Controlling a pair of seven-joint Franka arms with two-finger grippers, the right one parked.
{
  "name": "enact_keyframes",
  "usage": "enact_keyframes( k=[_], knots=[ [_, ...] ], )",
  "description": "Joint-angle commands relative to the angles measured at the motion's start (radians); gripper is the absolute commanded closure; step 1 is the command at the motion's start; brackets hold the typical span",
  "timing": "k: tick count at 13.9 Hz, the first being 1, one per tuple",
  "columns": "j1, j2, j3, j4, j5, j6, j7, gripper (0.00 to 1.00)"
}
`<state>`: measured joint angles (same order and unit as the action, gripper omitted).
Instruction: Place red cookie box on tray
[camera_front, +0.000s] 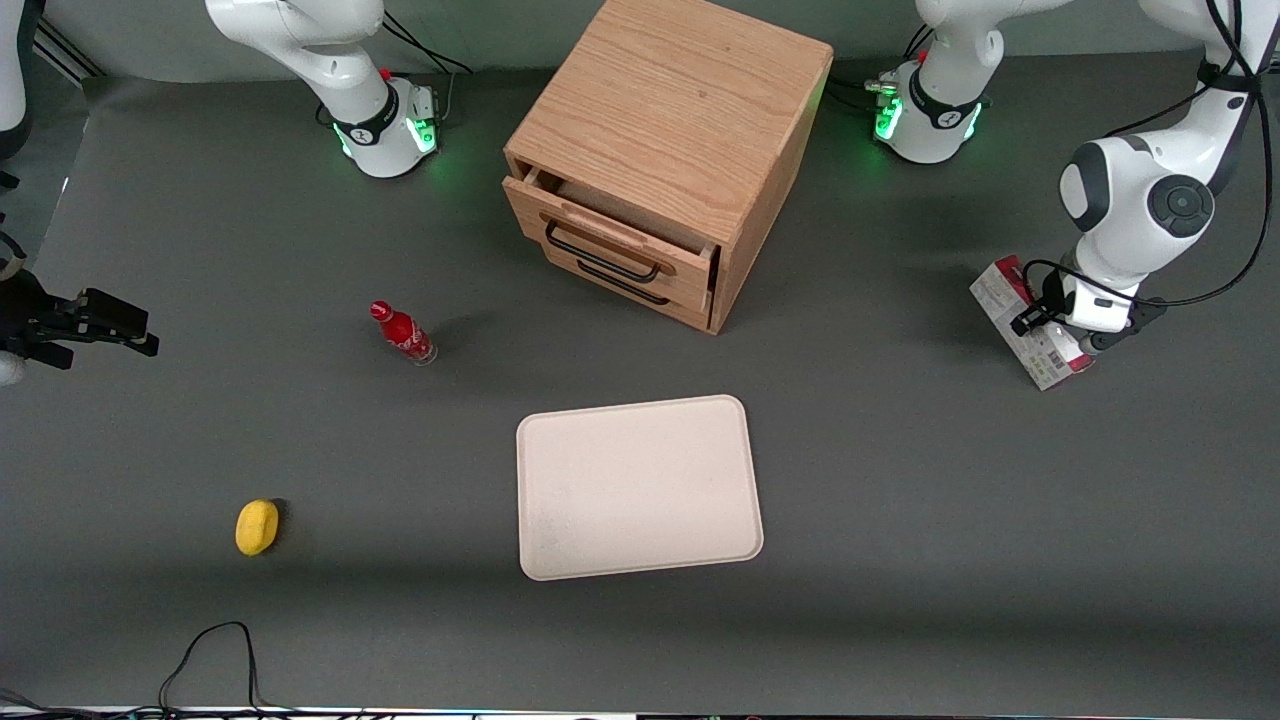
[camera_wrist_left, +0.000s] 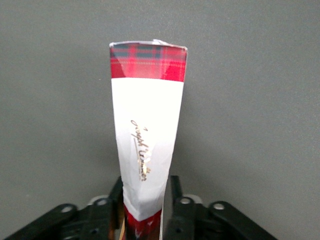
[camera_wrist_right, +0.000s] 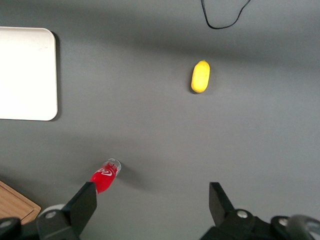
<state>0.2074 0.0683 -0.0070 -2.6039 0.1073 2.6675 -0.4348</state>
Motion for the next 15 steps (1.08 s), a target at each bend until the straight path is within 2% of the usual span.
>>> enact_keyframes(
  k=[1, 3, 5, 8, 9, 10, 15],
  knots=[
    [0.000, -0.012, 0.004, 0.001, 0.022, -0.014, -0.010, 0.87],
    [-0.002, -0.031, 0.005, 0.011, 0.022, -0.053, -0.012, 0.86],
    [-0.005, -0.089, 0.001, 0.091, 0.022, -0.235, -0.012, 0.86],
    [-0.023, -0.120, -0.016, 0.379, 0.022, -0.669, -0.012, 0.87],
    [-0.025, -0.113, -0.018, 0.489, 0.022, -0.799, -0.007, 0.91],
    [-0.029, -0.108, -0.019, 0.566, 0.018, -0.881, -0.002, 1.00],
    [-0.065, -0.038, -0.019, 0.810, 0.011, -1.070, -0.002, 0.99]
  ],
)
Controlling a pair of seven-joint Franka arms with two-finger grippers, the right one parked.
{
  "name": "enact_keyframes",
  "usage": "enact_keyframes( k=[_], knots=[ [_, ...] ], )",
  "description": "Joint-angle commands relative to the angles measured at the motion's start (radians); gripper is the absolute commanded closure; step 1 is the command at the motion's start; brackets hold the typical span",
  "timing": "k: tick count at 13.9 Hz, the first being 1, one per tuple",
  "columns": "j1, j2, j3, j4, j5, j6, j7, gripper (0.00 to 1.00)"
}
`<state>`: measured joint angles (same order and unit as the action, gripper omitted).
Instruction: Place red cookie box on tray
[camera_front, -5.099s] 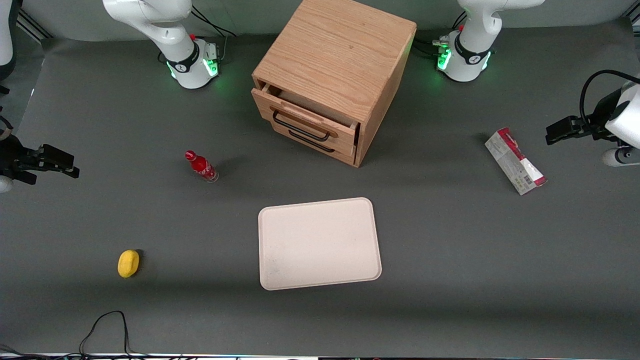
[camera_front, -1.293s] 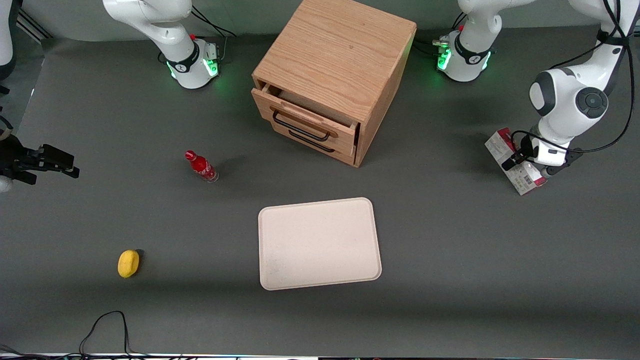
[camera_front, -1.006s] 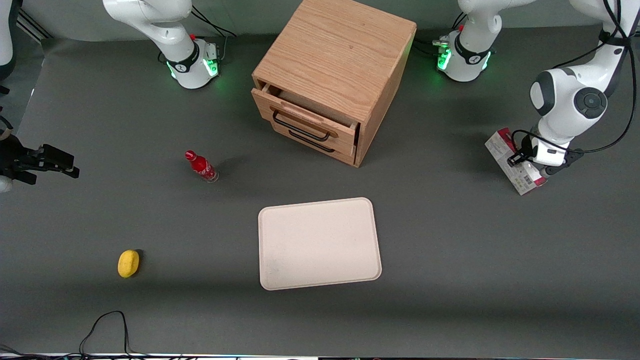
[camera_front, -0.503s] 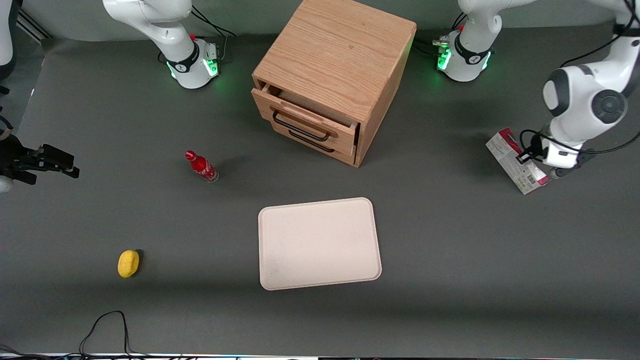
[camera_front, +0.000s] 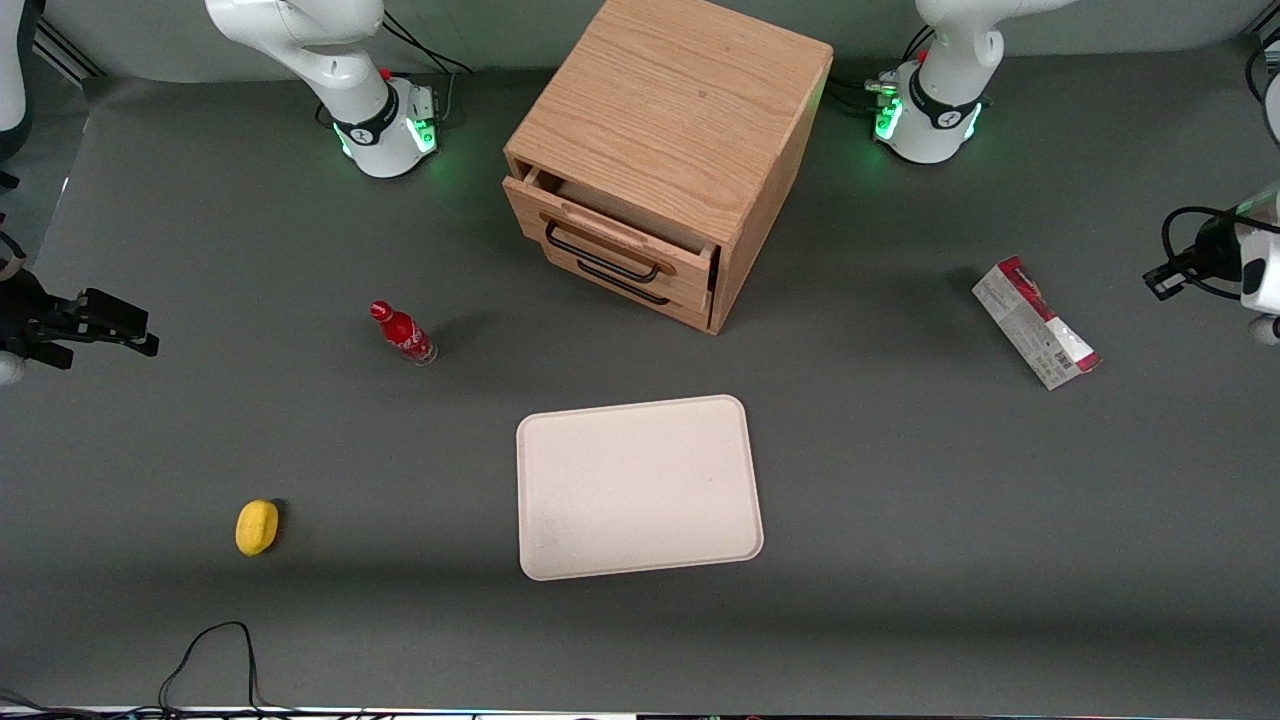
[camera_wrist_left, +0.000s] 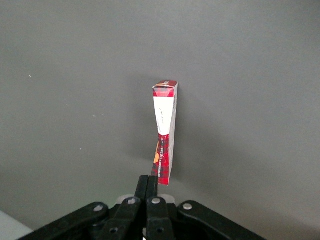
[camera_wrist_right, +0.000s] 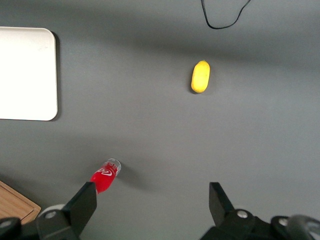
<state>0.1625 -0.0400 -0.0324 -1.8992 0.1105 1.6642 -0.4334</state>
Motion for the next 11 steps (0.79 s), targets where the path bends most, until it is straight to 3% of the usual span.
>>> enact_keyframes(
  k=[1, 2, 3, 8, 11],
  knots=[
    [-0.029, 0.086, 0.006, 0.139, 0.008, -0.090, -0.002, 0.77],
    [-0.037, 0.097, 0.006, 0.166, 0.008, -0.102, -0.023, 0.17],
    [-0.040, 0.098, 0.006, 0.181, 0.008, -0.107, -0.013, 0.00],
    [-0.035, 0.097, 0.006, 0.183, 0.009, -0.144, 0.021, 0.00],
    [-0.024, 0.030, 0.011, -0.004, 0.009, -0.020, 0.027, 0.02]
  ],
)
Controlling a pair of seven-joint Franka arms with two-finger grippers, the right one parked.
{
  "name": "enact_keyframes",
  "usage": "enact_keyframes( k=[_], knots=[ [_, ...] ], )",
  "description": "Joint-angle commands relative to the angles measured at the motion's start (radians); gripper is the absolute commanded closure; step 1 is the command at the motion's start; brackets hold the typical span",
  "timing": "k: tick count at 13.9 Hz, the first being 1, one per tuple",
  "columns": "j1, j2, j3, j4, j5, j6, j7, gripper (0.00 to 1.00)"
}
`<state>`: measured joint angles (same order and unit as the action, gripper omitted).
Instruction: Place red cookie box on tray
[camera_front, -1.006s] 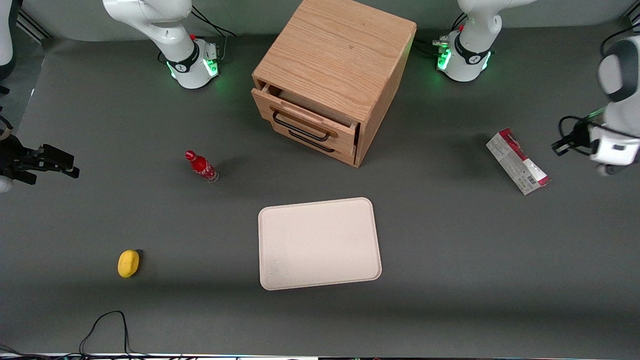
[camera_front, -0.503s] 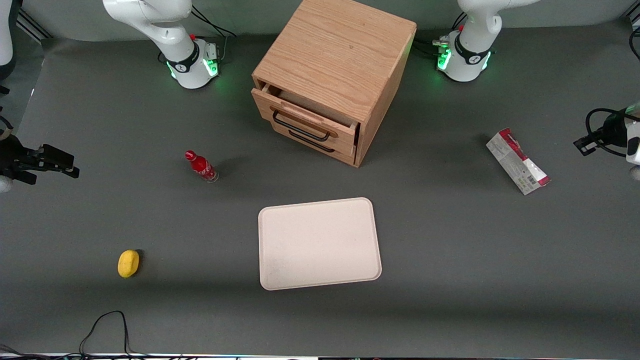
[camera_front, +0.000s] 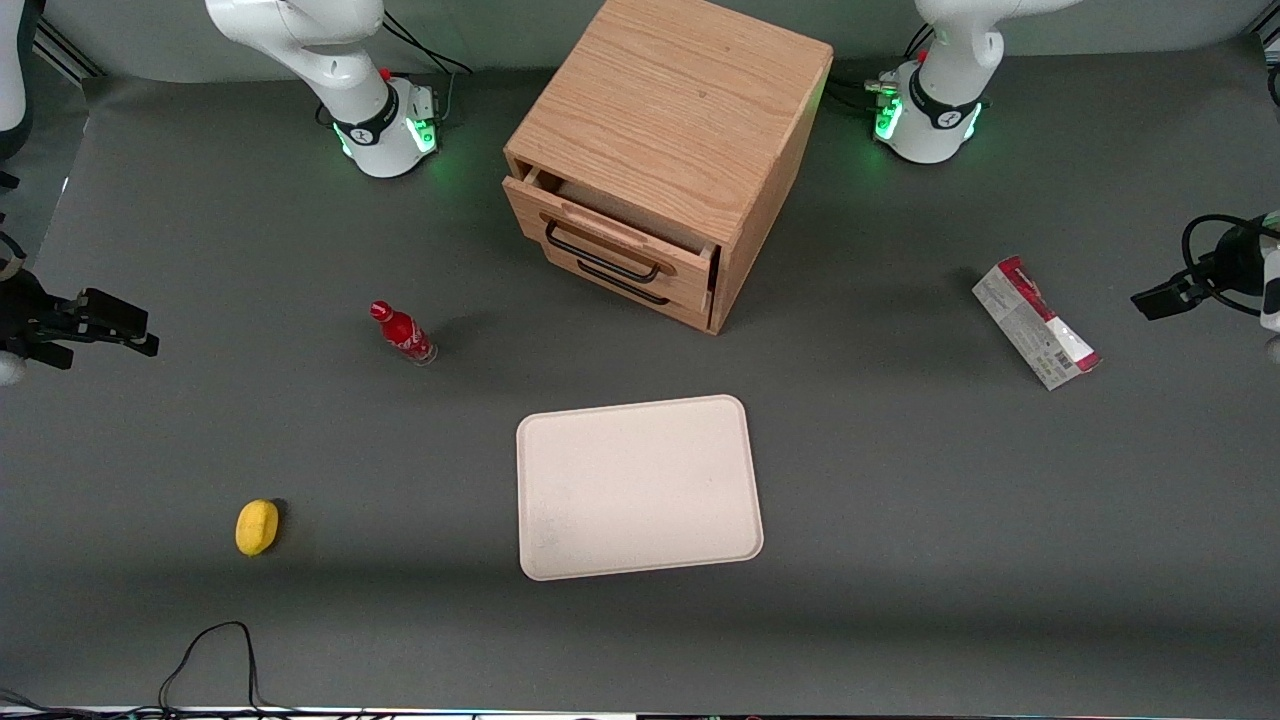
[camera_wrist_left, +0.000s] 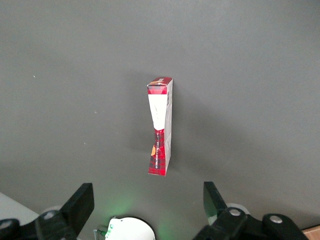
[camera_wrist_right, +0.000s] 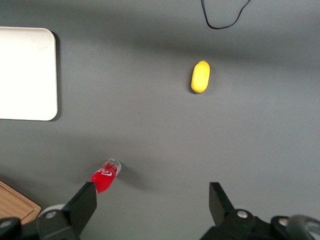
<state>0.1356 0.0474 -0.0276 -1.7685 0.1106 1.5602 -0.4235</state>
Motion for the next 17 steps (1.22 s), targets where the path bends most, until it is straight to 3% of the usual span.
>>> enact_keyframes(
  k=[1, 4, 8, 14, 16, 17],
  knots=[
    [0.004, -0.093, 0.011, -0.240, 0.009, 0.174, 0.017, 0.03],
    [0.025, -0.129, 0.014, -0.513, 0.009, 0.476, 0.017, 0.02],
    [0.067, -0.066, 0.014, -0.715, 0.009, 0.820, 0.017, 0.03],
    [0.088, 0.058, 0.015, -0.786, 0.012, 1.058, 0.017, 0.05],
    [0.090, 0.068, 0.015, -0.786, 0.012, 1.064, 0.019, 0.14],
    [0.090, 0.069, 0.015, -0.786, 0.015, 1.064, 0.019, 0.38]
  ],
)
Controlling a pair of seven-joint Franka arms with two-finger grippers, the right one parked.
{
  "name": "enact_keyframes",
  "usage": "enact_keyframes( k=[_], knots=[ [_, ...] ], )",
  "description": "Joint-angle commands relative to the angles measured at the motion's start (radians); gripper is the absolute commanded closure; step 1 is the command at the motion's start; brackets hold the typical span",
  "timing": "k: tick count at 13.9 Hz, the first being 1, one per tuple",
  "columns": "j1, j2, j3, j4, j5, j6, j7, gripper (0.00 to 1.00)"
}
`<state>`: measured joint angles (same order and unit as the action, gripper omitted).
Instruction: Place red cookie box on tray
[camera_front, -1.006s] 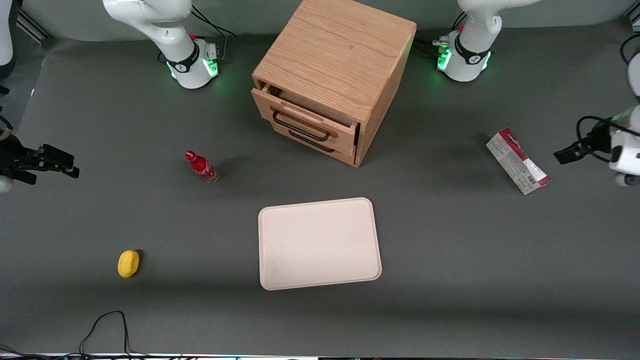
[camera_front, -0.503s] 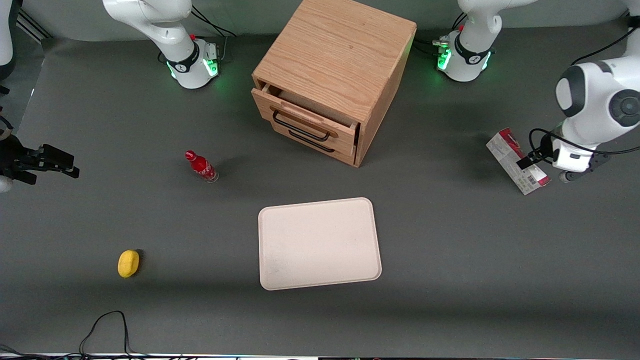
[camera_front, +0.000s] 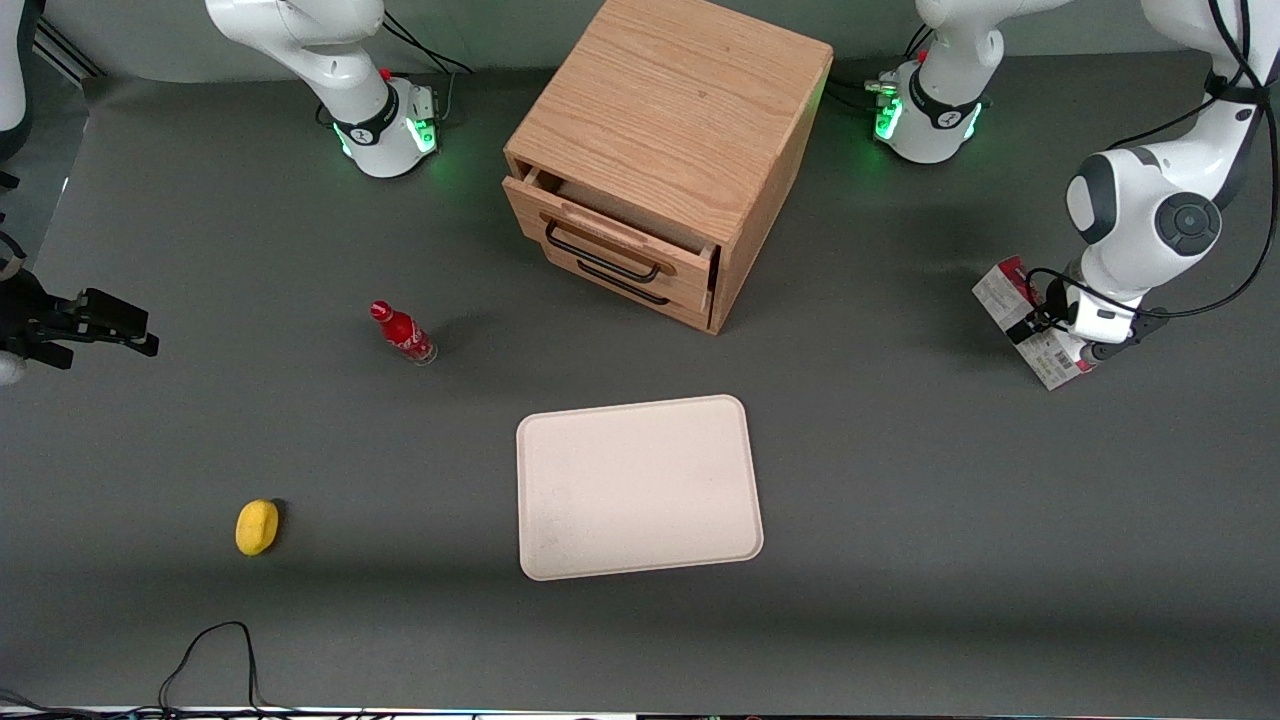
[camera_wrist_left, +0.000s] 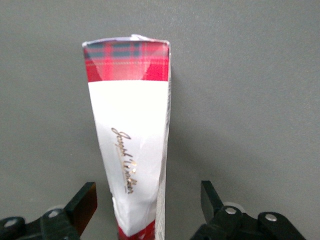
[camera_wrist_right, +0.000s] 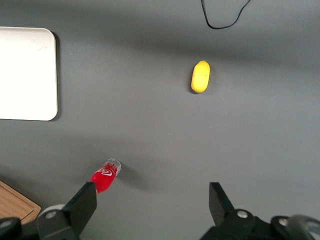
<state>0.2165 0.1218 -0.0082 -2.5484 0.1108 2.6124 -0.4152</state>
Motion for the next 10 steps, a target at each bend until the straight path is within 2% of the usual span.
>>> enact_keyframes(
  k=[1, 2, 9, 10],
  knots=[
    [0.009, -0.005, -0.004, -0.004, 0.017, 0.012, 0.012, 0.79],
    [0.009, -0.005, -0.004, -0.003, 0.017, 0.012, 0.010, 1.00],
    [0.009, -0.042, -0.004, 0.023, 0.017, -0.017, -0.005, 1.00],
    [0.006, -0.077, -0.007, 0.043, 0.015, -0.084, -0.005, 1.00]
  ],
)
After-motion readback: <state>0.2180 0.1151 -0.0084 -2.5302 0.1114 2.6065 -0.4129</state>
